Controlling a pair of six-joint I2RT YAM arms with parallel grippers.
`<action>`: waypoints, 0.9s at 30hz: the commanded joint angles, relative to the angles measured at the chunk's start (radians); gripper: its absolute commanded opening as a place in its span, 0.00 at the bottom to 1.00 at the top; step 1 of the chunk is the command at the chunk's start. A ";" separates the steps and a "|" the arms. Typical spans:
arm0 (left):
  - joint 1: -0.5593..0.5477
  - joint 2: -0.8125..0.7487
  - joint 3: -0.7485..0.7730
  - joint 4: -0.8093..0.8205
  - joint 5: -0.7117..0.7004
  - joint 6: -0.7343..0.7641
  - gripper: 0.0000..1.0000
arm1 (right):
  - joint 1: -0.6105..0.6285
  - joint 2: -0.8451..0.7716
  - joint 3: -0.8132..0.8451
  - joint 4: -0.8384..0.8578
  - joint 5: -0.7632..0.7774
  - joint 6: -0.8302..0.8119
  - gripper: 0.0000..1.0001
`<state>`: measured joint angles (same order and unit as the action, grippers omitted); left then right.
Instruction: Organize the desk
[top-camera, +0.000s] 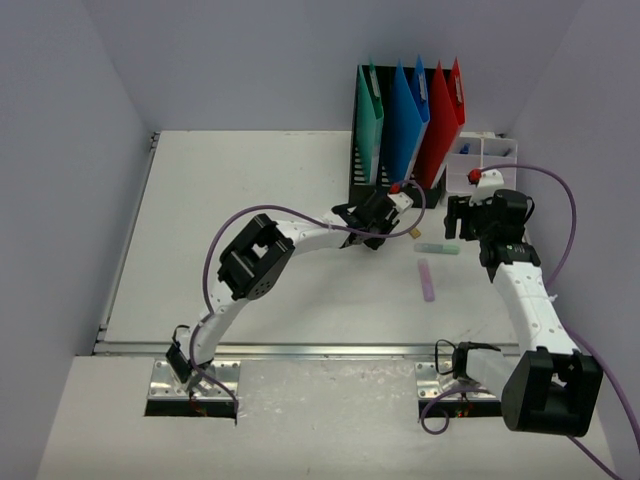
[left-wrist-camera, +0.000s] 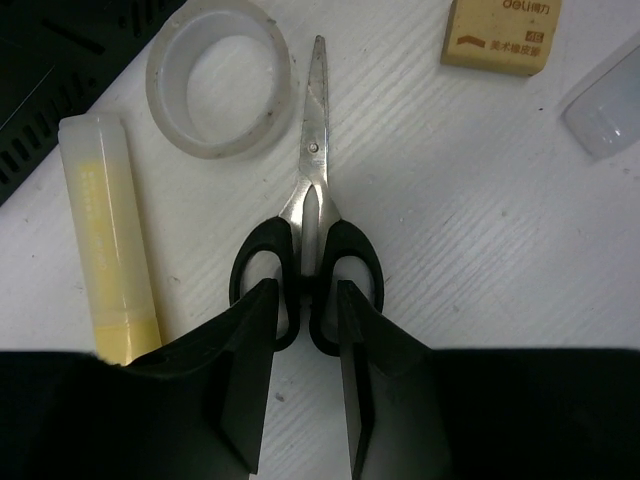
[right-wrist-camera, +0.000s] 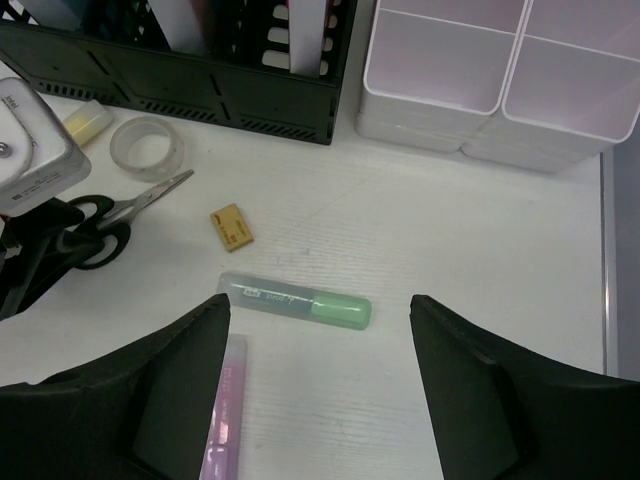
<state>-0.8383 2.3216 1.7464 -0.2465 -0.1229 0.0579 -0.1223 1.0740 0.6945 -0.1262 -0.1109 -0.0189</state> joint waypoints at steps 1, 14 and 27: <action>-0.005 0.049 0.030 -0.006 0.034 0.026 0.29 | -0.002 -0.024 0.004 0.011 -0.028 -0.002 0.72; -0.003 -0.102 -0.069 -0.099 0.162 -0.156 0.00 | -0.002 -0.100 0.013 -0.098 -0.405 -0.363 0.65; 0.058 -0.319 -0.097 -0.253 0.657 -0.389 0.00 | 0.068 -0.296 -0.123 -0.332 -0.837 -1.296 0.52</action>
<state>-0.8076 2.0524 1.6188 -0.4486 0.3572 -0.2426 -0.1068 0.7809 0.5623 -0.3309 -0.7909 -0.9595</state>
